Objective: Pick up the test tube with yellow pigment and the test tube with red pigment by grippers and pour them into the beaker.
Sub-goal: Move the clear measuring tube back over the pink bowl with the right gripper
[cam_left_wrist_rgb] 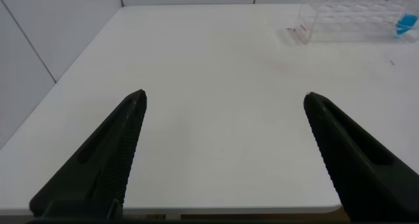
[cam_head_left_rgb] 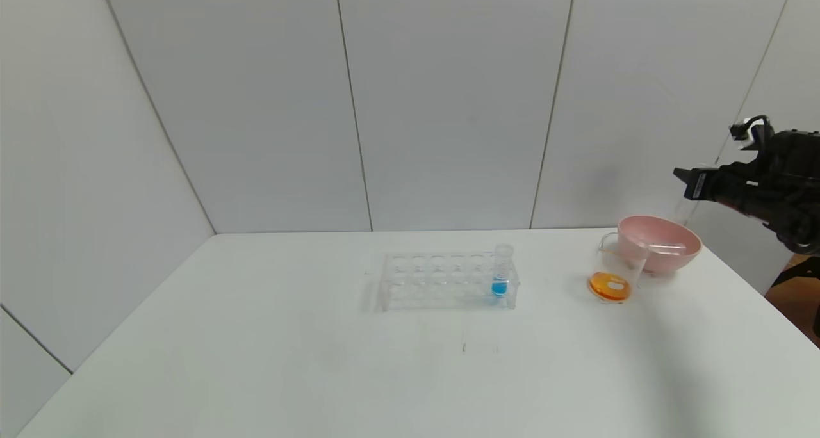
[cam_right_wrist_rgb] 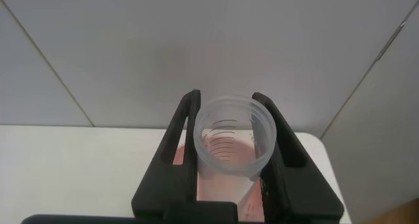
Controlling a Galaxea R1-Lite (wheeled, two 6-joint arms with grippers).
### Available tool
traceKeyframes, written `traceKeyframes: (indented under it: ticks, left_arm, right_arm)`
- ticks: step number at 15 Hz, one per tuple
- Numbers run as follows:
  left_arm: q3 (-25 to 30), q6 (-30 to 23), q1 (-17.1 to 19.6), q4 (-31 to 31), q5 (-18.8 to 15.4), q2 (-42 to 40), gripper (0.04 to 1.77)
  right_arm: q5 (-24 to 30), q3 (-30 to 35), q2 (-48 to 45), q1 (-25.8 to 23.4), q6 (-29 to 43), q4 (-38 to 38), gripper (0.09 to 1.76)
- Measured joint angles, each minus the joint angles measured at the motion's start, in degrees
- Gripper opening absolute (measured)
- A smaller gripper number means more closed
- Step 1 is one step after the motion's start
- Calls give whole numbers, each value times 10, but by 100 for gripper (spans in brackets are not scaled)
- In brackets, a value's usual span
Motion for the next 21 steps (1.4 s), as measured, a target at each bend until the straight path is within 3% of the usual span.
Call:
traceKeyframes:
  ticks: [4, 20, 21]
  left_arm:
    - [0, 0, 0, 0, 0, 0, 172]
    - [0, 0, 0, 0, 0, 0, 172]
    - [0, 0, 0, 0, 0, 0, 172]
  right_arm:
    - [0, 17, 46, -2, 9, -62, 59]
    - [11, 9, 82, -1, 8, -63, 60]
    - [11, 8, 82, -1, 8, -62, 75]
